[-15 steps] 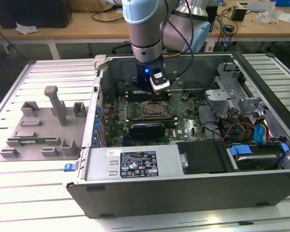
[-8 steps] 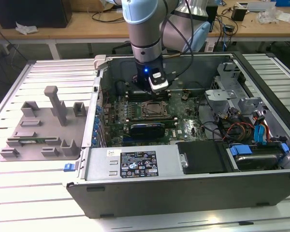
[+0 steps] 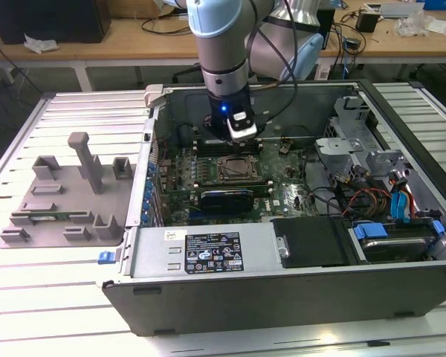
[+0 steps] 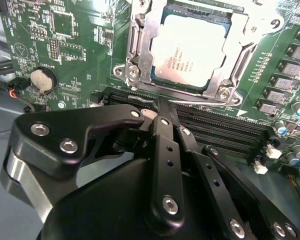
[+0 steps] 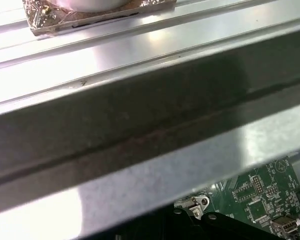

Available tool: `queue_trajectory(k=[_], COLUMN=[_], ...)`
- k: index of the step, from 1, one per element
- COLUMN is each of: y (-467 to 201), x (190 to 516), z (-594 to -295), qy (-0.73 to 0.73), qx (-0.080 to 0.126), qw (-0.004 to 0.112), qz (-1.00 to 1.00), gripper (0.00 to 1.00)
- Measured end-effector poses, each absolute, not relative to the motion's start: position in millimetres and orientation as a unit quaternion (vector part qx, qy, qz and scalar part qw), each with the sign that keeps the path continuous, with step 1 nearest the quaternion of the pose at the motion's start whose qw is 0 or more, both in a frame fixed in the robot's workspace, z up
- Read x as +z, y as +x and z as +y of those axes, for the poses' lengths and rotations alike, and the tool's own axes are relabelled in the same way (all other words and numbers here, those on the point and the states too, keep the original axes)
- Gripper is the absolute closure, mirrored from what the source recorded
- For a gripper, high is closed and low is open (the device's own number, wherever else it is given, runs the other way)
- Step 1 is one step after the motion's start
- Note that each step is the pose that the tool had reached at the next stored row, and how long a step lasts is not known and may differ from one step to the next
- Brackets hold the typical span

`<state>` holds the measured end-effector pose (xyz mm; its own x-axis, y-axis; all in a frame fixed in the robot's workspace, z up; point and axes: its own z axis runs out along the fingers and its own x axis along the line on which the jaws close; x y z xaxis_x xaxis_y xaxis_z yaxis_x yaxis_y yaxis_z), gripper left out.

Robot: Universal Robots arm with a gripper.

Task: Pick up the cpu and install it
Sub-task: 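Install the first cpu locking lever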

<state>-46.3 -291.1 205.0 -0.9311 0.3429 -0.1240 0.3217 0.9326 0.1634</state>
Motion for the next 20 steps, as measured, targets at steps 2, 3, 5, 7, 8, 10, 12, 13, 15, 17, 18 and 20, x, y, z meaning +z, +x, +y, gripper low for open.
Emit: queue_trajectory(k=[2, 3, 5, 7, 8, 10, 12, 13, 15, 17, 18, 20], y=[-46.3, -46.3, -46.3, -46.3, -46.4, -46.4, -46.3, -46.3, -46.3, -46.3, -46.3, -46.3], x=[204.0, 203.5, 202.7, 201.7, 201.2, 200.4, 200.3, 200.3, 200.2, 203.2, 205.1, 208.1], z=[-291.1, -291.0, -291.1, -291.1, -291.1, -291.1, -291.1, -291.1, -291.0, -291.0, -291.0, -291.0], qy=[0.174, 0.177, 0.181, 0.187, 0.189, 0.193, 0.195, 0.195, 0.196, 0.196, 0.196, 0.196], qx=[0.067, 0.065, 0.061, 0.056, 0.055, 0.052, 0.051, 0.051, 0.051, 0.051, 0.051, 0.051], qw=[0.077, 0.078, 0.080, 0.082, 0.083, 0.085, 0.085, 0.085, 0.085, 0.085, 0.085, 0.085], qz=[0.979, 0.979, 0.978, 0.977, 0.977, 0.976, 0.976, 0.976, 0.976, 0.976, 0.976, 0.976], gripper=[0.89, 0.89, 0.89, 0.89, 0.89, 0.89, 0.89, 0.89, 0.89, 0.89, 0.89, 0.89])
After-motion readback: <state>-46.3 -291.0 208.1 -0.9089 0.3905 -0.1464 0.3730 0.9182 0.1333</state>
